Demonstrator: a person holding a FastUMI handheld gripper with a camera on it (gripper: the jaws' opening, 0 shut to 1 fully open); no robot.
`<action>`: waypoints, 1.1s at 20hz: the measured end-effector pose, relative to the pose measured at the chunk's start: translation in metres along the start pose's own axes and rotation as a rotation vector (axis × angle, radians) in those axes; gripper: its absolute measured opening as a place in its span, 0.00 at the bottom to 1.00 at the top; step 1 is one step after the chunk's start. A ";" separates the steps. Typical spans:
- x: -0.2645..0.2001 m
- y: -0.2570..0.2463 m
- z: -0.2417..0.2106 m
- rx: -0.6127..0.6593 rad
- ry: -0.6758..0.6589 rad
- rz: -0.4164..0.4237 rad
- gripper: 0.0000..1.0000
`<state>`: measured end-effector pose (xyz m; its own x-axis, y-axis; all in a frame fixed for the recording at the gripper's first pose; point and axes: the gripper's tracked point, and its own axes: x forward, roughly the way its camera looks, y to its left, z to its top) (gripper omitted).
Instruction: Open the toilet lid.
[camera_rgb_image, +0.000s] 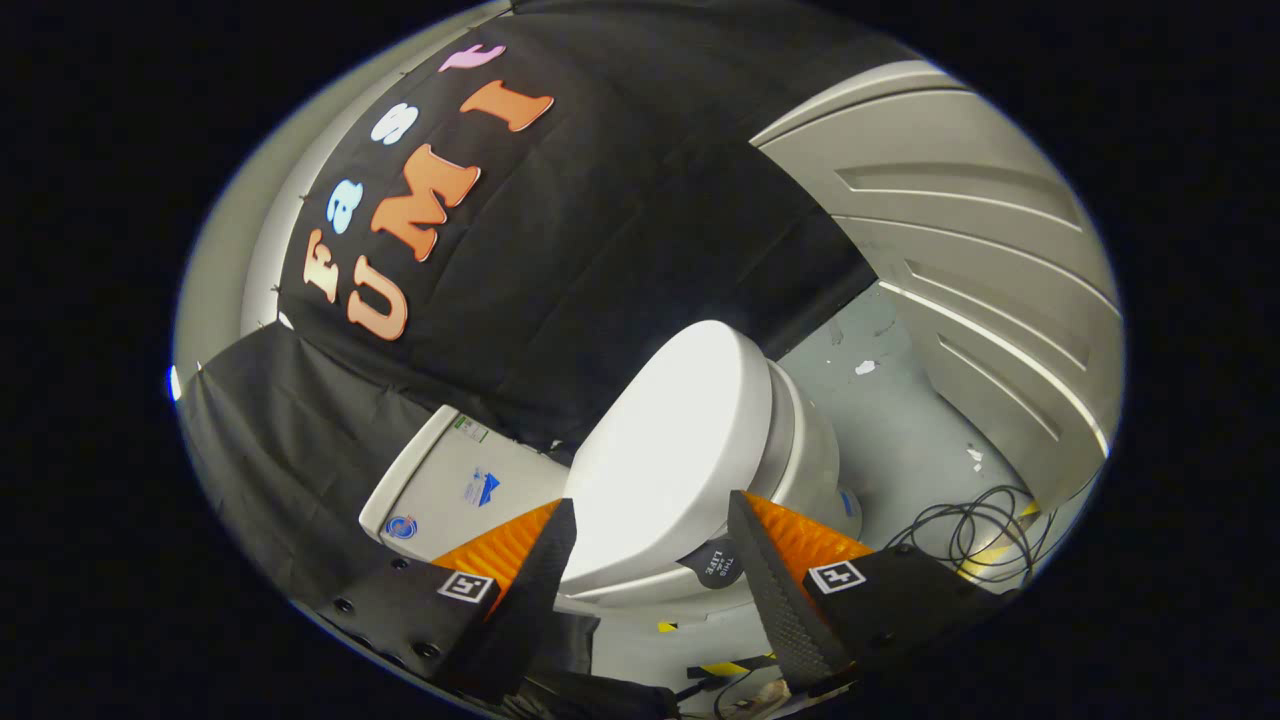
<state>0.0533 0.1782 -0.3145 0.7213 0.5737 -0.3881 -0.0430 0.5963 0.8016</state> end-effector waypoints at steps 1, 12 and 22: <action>0.006 -0.008 -0.004 0.017 0.013 -0.010 0.98; 0.026 -0.048 -0.028 0.257 0.089 -0.020 0.98; 0.035 -0.035 -0.057 0.182 0.155 -0.051 0.97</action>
<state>0.0407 0.2092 -0.3817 0.6038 0.6333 -0.4841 0.1262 0.5237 0.8425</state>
